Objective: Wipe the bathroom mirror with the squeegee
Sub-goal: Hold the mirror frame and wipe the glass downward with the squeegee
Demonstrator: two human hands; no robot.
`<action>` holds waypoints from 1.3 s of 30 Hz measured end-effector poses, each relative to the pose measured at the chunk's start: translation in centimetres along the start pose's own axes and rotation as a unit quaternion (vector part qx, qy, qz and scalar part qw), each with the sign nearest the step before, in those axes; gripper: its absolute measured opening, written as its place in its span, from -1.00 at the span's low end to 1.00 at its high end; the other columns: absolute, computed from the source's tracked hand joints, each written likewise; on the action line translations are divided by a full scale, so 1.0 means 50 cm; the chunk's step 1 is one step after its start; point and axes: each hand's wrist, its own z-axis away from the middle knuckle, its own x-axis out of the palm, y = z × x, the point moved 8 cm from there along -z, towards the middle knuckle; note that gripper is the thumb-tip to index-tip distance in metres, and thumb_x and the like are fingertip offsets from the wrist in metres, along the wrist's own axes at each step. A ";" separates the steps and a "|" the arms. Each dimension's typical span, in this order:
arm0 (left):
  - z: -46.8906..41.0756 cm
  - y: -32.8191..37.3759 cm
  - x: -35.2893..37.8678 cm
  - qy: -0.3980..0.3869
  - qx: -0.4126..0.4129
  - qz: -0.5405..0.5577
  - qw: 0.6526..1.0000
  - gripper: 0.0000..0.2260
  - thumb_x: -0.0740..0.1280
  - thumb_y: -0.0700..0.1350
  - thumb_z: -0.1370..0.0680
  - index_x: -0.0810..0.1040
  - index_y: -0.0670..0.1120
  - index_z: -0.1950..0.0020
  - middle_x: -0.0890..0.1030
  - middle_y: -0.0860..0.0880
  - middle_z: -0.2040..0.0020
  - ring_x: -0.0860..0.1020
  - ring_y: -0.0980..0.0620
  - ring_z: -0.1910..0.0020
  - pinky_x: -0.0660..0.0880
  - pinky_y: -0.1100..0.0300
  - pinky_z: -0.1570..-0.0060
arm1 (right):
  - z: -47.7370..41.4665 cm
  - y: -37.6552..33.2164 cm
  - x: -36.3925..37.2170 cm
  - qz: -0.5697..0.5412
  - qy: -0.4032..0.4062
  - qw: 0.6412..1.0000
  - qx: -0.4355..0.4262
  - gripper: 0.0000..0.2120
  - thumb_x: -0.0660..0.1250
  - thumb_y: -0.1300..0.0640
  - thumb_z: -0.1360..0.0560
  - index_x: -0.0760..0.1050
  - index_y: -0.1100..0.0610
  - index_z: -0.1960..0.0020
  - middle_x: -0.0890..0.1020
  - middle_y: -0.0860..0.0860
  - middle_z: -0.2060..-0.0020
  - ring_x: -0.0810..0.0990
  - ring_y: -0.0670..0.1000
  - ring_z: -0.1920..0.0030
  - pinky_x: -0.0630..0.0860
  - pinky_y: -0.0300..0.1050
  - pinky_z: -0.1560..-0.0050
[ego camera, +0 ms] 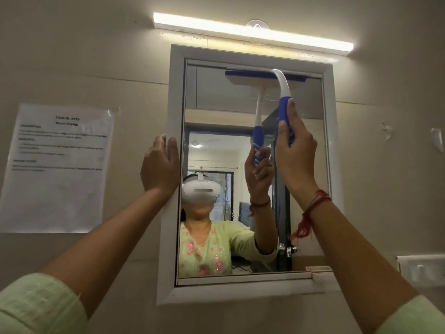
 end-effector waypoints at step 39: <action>0.002 -0.005 0.001 -0.008 -0.017 0.008 1.000 -0.61 0.03 0.08 -0.63 0.45 -0.18 -0.18 0.59 -0.21 -0.04 0.55 -0.19 -0.01 0.46 0.04 0.07 | 0.242 0.057 -0.071 0.025 -0.062 0.998 0.006 -0.53 0.08 0.02 -0.59 0.08 -0.08 -0.47 0.44 -0.15 0.40 0.47 -0.22 0.44 0.41 -0.50 0.41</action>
